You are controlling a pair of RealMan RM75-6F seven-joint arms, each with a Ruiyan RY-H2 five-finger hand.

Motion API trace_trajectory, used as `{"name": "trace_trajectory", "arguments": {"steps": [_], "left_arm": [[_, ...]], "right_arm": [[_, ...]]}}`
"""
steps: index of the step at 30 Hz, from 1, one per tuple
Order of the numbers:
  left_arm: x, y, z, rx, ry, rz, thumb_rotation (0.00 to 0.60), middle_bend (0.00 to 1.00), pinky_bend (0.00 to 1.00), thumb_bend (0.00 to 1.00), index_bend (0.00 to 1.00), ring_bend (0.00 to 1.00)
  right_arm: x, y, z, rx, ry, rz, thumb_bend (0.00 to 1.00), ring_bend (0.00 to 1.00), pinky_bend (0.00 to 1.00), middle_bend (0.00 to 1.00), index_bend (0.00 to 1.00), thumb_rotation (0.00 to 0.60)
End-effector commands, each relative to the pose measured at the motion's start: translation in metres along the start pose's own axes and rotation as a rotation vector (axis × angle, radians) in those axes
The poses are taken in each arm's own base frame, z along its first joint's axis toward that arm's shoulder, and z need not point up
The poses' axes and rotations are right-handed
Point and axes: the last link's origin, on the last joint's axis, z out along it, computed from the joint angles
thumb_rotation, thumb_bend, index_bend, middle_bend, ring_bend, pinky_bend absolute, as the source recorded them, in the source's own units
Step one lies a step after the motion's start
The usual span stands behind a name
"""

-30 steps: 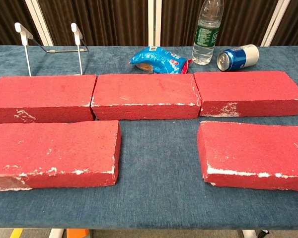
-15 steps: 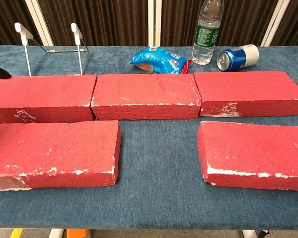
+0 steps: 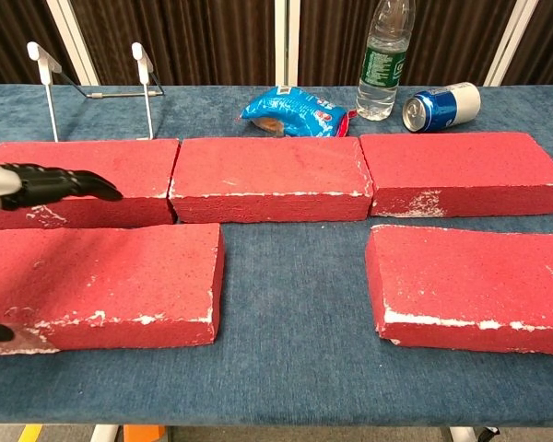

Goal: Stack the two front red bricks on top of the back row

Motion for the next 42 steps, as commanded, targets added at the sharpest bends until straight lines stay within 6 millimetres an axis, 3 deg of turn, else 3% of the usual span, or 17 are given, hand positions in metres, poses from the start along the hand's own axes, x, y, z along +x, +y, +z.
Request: {"name": "trace_trajectory", "arguments": {"steps": [1,16,22,42], "left_arm": [[-0.002,0.012,0.013,-0.023,-0.022,-0.012,0.600,0.00,0.00,0.01,0.00,0.00],[0.003,0.030,0.043,-0.016,-0.060,-0.026,0.600,0.00,0.00,0.01,0.00,0.00],[-0.001,0.027,0.053,0.020,-0.090,-0.001,0.600,0.00,0.00,0.01,0.00,0.00],[-0.007,0.018,0.058,0.134,-0.163,0.031,0.600,0.07,0.00,0.00,0.00,0.00]], "right_arm": [[-0.001,0.002,0.000,-0.004,0.001,0.005,0.21,0.00,0.00,0.00,0.00,0.600],[-0.007,0.010,0.000,-0.006,-0.009,0.019,0.21,0.00,0.00,0.00,0.00,0.600],[-0.007,0.015,0.000,-0.012,-0.007,0.024,0.21,0.00,0.00,0.00,0.00,0.600],[-0.015,0.018,-0.002,-0.014,-0.031,0.024,0.21,0.00,0.00,0.00,0.00,0.600]]}}
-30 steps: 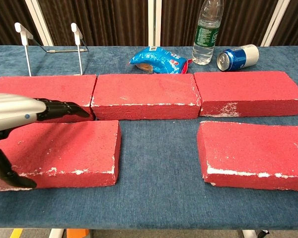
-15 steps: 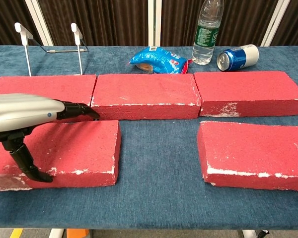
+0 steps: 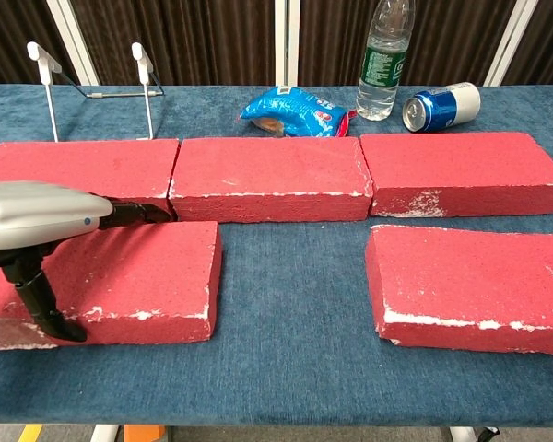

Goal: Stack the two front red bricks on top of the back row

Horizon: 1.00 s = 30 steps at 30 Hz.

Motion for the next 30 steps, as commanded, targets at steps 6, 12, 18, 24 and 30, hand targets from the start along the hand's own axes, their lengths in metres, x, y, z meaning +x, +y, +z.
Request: {"name": "trace_trajectory", "arguments": {"steps": [6,12,18,24,30], "left_arm": [[-0.003,-0.002,0.001,0.007,-0.007,-0.010,0.600,0.15,0.00,0.00,0.00,0.00],[-0.004,-0.002,0.000,0.006,-0.009,-0.011,0.600,0.19,0.00,0.00,0.00,0.00],[0.004,-0.001,-0.001,-0.002,0.007,-0.013,0.600,0.21,0.00,0.02,0.00,0.00],[0.015,0.004,-0.012,-0.022,0.041,-0.026,0.600,0.22,0.00,0.04,0.00,0.00],[0.029,0.005,-0.027,-0.034,0.076,-0.042,0.600,0.22,0.00,0.04,0.00,0.00]], "right_arm": [[0.000,-0.001,0.000,0.000,0.005,-0.002,0.21,0.00,0.00,0.00,0.00,0.600],[0.000,-0.001,0.000,-0.004,0.005,-0.002,0.21,0.00,0.00,0.00,0.00,0.600],[0.000,-0.001,0.001,-0.006,0.011,-0.001,0.21,0.00,0.00,0.00,0.00,0.600],[0.002,-0.001,0.001,-0.005,0.016,-0.001,0.21,0.00,0.00,0.00,0.00,0.600],[0.002,-0.001,0.001,-0.005,0.018,0.000,0.21,0.00,0.00,0.00,0.00,0.600]]}}
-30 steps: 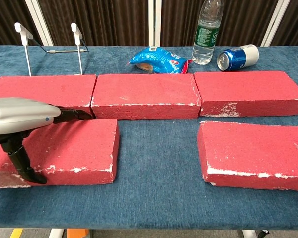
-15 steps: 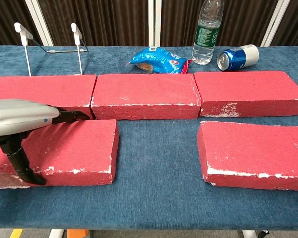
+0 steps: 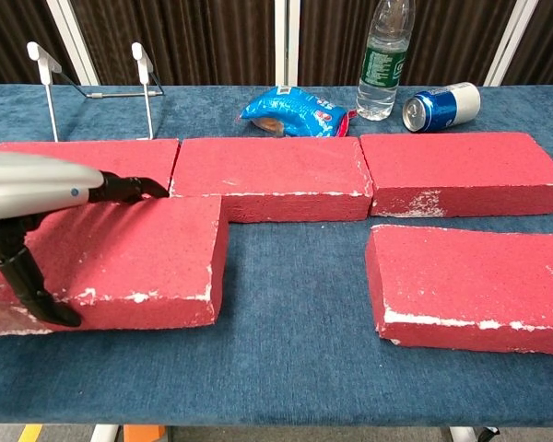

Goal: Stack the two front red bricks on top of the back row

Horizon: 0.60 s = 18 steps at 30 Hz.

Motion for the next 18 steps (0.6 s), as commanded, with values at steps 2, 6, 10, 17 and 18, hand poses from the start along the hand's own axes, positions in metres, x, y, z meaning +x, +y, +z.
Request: {"name": "trace_trajectory", "arguments": {"steps": [2,6,10,17,18], "left_arm": [[0.013,0.000,-0.009,-0.001,0.039,-0.005,0.600,0.22,0.00,0.04,0.00,0.00],[0.027,-0.003,-0.012,0.004,0.087,0.000,0.600,0.22,0.00,0.04,0.00,0.00],[0.051,-0.007,-0.006,0.002,0.146,0.033,0.600,0.22,0.00,0.04,0.00,0.00],[0.097,-0.018,0.024,-0.010,0.171,0.089,0.600,0.22,0.00,0.04,0.01,0.00],[0.102,-0.020,0.029,-0.010,0.166,0.089,0.600,0.22,0.00,0.04,0.01,0.00]], "right_arm": [[0.000,0.000,0.000,0.001,0.000,-0.001,0.21,0.00,0.00,0.00,0.00,0.600],[0.001,-0.001,0.001,0.004,0.003,-0.003,0.21,0.00,0.00,0.00,0.00,0.600],[0.005,-0.004,0.001,0.012,0.014,-0.005,0.21,0.00,0.00,0.00,0.00,0.600],[0.011,-0.009,0.002,0.023,0.030,-0.009,0.21,0.00,0.00,0.00,0.00,0.600],[0.011,-0.009,0.002,0.025,0.032,-0.010,0.21,0.00,0.00,0.00,0.00,0.600]]}}
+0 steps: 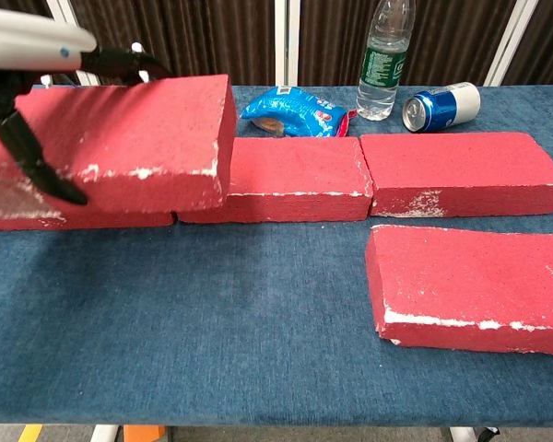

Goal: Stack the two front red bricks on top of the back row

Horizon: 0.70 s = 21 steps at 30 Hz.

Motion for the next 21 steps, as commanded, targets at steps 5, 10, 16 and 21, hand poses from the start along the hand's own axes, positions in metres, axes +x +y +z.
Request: {"name": "trace_trajectory", "arguments": {"steps": [5,10,16,21], "left_arm": [[0.035,-0.020,0.048,-0.001,-0.028,0.014,0.600,0.23,0.00,0.04,0.01,0.00],[0.041,-0.027,0.076,-0.003,-0.074,-0.001,0.600,0.23,0.00,0.04,0.01,0.00],[0.036,-0.032,0.096,0.005,-0.127,-0.002,0.600,0.24,0.00,0.04,0.01,0.00],[0.025,-0.036,0.104,0.023,-0.170,-0.036,0.600,0.24,0.00,0.04,0.01,0.00]], "right_arm": [[0.005,-0.004,0.001,0.015,0.010,-0.002,0.21,0.00,0.00,0.00,0.00,0.600],[0.008,-0.007,0.003,0.022,0.020,-0.001,0.21,0.00,0.00,0.00,0.00,0.600],[0.007,-0.005,0.003,0.015,0.015,-0.002,0.21,0.00,0.00,0.00,0.00,0.600],[0.006,-0.003,0.003,0.009,0.013,0.000,0.21,0.00,0.00,0.00,0.00,0.600]]}}
